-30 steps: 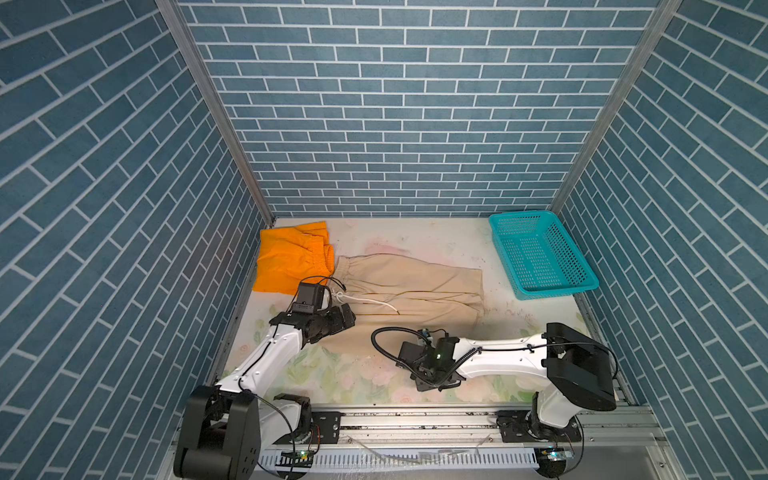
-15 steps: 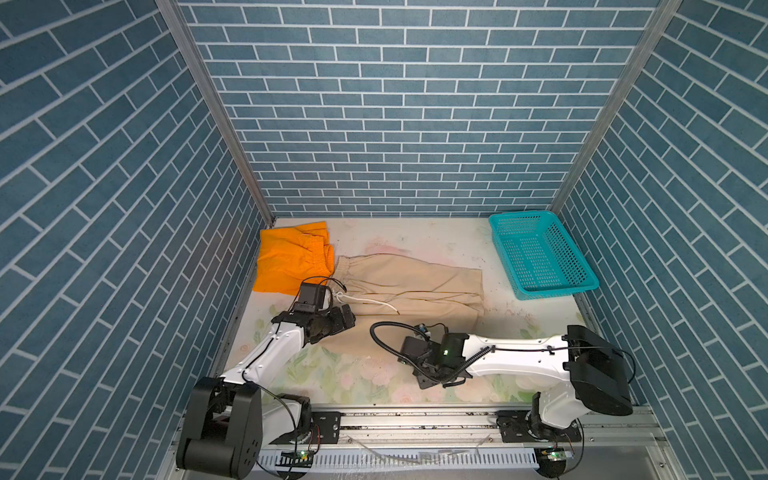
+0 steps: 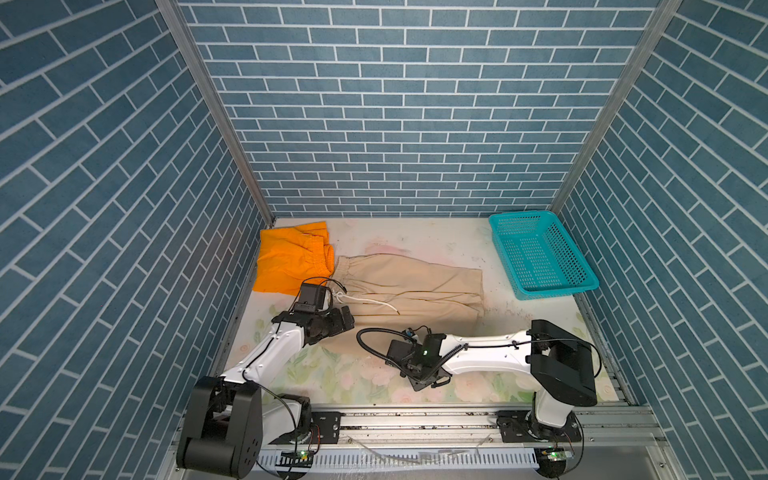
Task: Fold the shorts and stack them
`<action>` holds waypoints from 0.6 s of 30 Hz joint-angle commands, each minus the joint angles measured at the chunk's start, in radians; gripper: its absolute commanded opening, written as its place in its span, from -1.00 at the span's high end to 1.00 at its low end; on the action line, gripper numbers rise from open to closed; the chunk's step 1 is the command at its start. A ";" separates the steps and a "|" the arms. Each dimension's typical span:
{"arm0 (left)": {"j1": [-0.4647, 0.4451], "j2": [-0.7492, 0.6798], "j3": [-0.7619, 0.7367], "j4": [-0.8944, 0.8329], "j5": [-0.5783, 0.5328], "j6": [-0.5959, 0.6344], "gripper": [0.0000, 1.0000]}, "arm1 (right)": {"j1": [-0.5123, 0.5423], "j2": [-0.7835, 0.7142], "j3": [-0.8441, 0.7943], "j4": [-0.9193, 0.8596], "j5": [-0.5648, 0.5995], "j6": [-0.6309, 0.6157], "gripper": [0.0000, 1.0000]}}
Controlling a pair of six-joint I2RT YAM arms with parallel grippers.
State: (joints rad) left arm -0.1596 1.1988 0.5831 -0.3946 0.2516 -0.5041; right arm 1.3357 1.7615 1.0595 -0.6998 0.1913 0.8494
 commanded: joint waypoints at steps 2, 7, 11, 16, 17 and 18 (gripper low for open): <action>-0.001 0.016 0.003 -0.015 -0.015 0.013 -0.99 | -0.006 -0.019 -0.071 -0.053 -0.001 0.045 0.53; 0.000 0.026 0.004 -0.019 -0.037 0.025 -0.99 | -0.025 -0.109 -0.105 -0.193 0.028 0.079 1.00; 0.003 0.034 0.011 -0.025 -0.044 0.033 -0.99 | -0.035 -0.208 -0.062 -0.421 0.118 0.098 1.00; 0.011 0.035 0.011 -0.027 -0.051 0.038 -0.99 | -0.049 -0.244 0.028 -0.687 0.234 0.109 1.00; 0.012 0.033 0.011 -0.029 -0.051 0.039 -0.99 | -0.050 -0.247 0.032 -0.696 0.233 0.104 0.79; 0.012 0.032 0.012 -0.031 -0.051 0.039 -0.99 | -0.050 -0.249 0.029 -0.686 0.217 0.096 0.51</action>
State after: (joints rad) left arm -0.1555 1.2263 0.5831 -0.4019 0.2226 -0.4808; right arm 1.2900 1.5211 1.0817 -1.2037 0.3450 0.9146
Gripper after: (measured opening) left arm 0.996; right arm 0.179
